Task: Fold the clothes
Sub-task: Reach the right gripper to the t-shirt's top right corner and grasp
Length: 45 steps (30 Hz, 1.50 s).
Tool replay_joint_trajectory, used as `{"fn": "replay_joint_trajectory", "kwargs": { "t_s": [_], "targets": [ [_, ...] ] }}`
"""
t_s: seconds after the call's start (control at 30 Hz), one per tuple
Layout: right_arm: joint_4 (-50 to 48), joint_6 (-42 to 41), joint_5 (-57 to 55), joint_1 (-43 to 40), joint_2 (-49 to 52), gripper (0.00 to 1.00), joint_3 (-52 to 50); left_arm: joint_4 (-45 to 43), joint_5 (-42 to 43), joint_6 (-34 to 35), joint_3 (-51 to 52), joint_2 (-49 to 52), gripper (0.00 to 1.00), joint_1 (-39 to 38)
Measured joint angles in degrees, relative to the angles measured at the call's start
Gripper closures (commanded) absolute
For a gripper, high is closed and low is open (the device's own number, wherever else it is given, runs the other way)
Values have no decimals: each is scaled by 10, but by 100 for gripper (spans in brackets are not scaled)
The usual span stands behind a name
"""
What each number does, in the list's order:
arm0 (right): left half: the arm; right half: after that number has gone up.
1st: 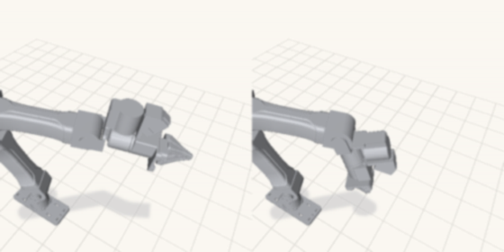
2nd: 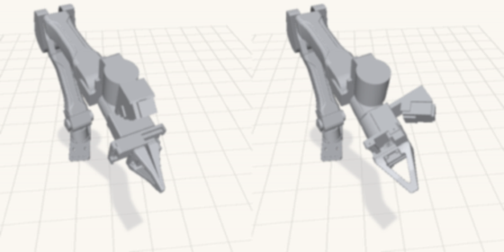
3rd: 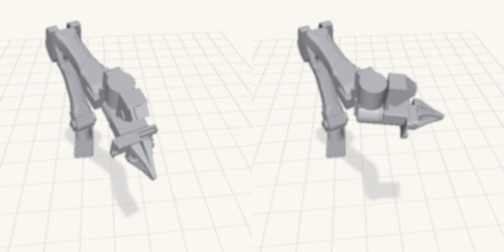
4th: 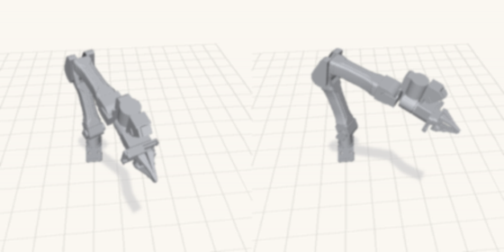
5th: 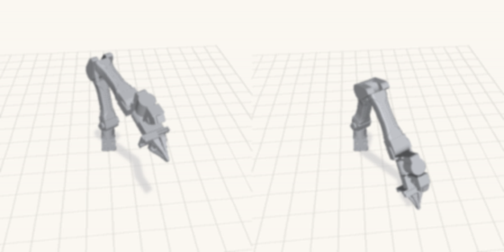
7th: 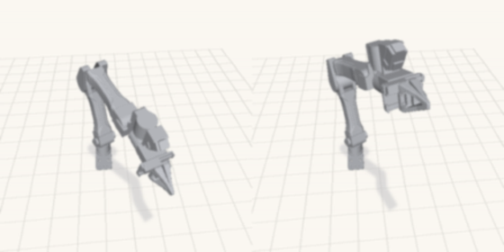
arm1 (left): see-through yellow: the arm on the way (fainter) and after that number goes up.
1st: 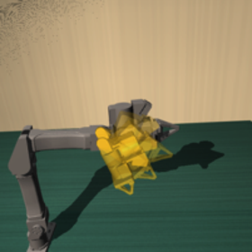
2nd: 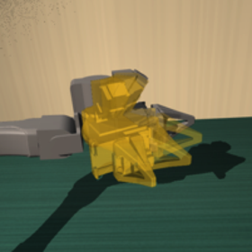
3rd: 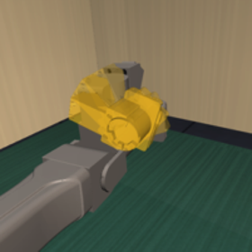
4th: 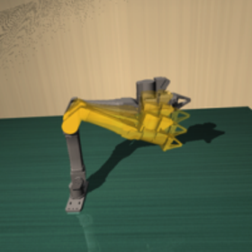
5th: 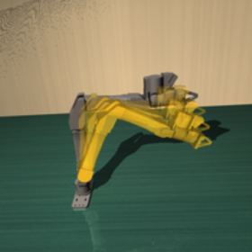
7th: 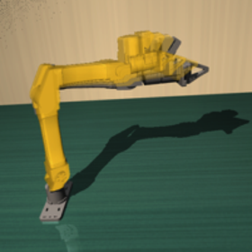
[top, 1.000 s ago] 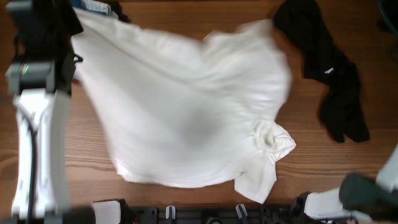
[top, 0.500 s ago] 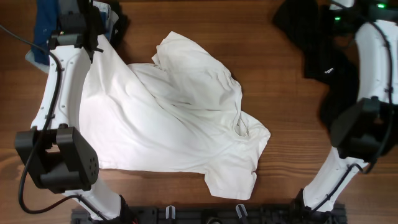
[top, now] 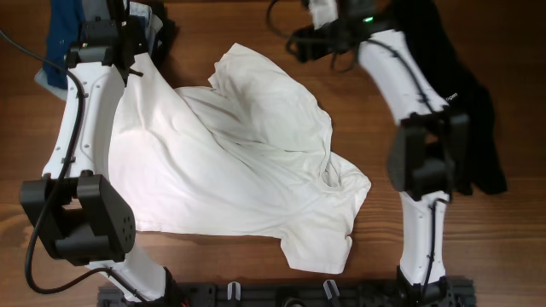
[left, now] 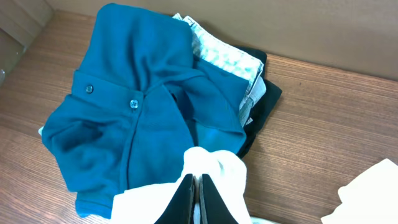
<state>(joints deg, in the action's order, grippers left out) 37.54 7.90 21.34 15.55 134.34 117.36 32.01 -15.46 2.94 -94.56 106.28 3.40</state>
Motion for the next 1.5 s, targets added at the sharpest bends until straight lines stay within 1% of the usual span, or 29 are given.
{"fn": "replay_joint_trajectory", "kwargs": {
  "t_s": [0.1, 0.37, 0.7, 1.03, 1.33, 1.37, 1.43, 1.5],
  "targets": [
    [-10, 5, -24, 30, 42, 19, 0, 0, 2, 0, 0, 0, 96, 0],
    [-40, 15, -48, 69, 64, 21, 0, 0, 4, 0, 0, 0, 96, 0],
    [-86, 16, -56, 73, 95, 27, 0, 9, 4, 0, 0, 0, 96, 0],
    [-133, 10, -76, 73, 103, 37, 0, 12, 4, 2, 0, 0, 96, 0],
    [-147, 10, -86, 81, 118, 39, 1, 13, 4, 2, 0, 0, 96, 0],
    [-147, 10, -87, 82, 118, 42, 1, 13, 4, 2, 0, 0, 96, 0],
    [-147, 11, -89, 87, 119, 59, 2, 13, 4, 2, 0, 0, 96, 0],
    [-149, 12, -90, 94, 120, 69, 2, 13, 4, 2, 0, 0, 96, 0]
  ]
}}
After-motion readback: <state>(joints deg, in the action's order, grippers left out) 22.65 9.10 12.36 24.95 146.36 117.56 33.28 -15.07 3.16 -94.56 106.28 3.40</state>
